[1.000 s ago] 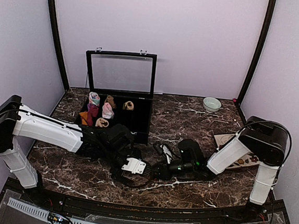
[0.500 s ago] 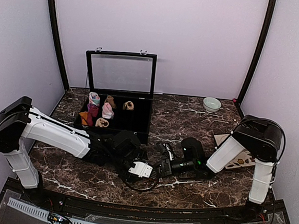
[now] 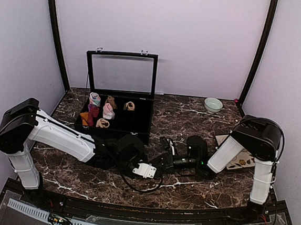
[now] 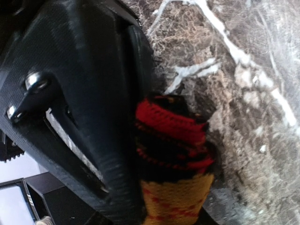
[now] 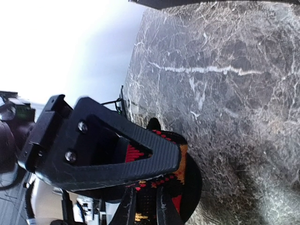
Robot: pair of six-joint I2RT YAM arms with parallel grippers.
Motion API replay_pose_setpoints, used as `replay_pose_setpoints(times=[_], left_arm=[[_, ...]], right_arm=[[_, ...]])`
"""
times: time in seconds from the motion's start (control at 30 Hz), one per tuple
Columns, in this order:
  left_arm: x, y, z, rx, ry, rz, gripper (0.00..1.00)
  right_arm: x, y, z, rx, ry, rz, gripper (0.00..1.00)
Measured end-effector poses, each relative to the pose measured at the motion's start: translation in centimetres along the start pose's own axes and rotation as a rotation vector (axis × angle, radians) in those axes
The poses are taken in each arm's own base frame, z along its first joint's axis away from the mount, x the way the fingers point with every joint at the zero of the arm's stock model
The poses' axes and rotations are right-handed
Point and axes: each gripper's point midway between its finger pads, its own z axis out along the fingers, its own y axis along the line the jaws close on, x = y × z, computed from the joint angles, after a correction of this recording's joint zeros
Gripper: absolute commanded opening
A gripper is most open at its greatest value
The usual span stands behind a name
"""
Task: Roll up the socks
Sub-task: Pick up the sock from the center of the board.
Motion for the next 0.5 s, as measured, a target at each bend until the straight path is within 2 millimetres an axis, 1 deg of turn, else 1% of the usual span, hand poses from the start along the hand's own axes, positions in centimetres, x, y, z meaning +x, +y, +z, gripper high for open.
replay_pose_setpoints(times=[0.03,0.13,0.2,0.23,0.27,0.3,0.43,0.47,0.5], left_arm=[[0.1,0.3,0.0,-0.015,0.009,0.010,0.21],[0.6,1.0,0.0,-0.054,0.041,0.033,0.00],[0.9,1.5,-0.1,-0.078,0.061,0.047,0.00],[0.9,1.6,-0.1,-0.083,0.066,0.054,0.00],[1.0,1.7,-0.2,-0.088,0.070,0.055,0.00],[1.0,1.7,-0.3,-0.088,0.070,0.051,0.00],[0.8,1.8,-1.6,-0.035,0.056,-0.013,0.00],[0.5,2.0,-2.2,-0.012,0.044,-0.044,0.00],[0.3,2.4,-2.7,0.008,0.031,-0.080,0.00]], right_arm=[[-0.3,0.1,0.0,-0.007,-0.009,0.009,0.00],[-1.1,0.3,-0.1,-0.015,-0.033,0.035,0.00],[-1.5,0.3,-0.3,-0.014,-0.049,0.048,0.00],[-1.7,0.3,-0.3,-0.014,-0.054,0.054,0.08],[-1.8,0.4,-0.3,-0.015,-0.056,0.056,0.14],[-1.9,0.4,-0.3,-0.016,-0.056,0.055,0.17],[-2.6,1.7,-0.1,-0.007,-0.046,0.014,0.21],[-2.9,2.2,-0.2,-0.002,-0.045,-0.009,0.33],[-3.2,2.9,-0.3,0.002,-0.044,-0.036,0.87]])
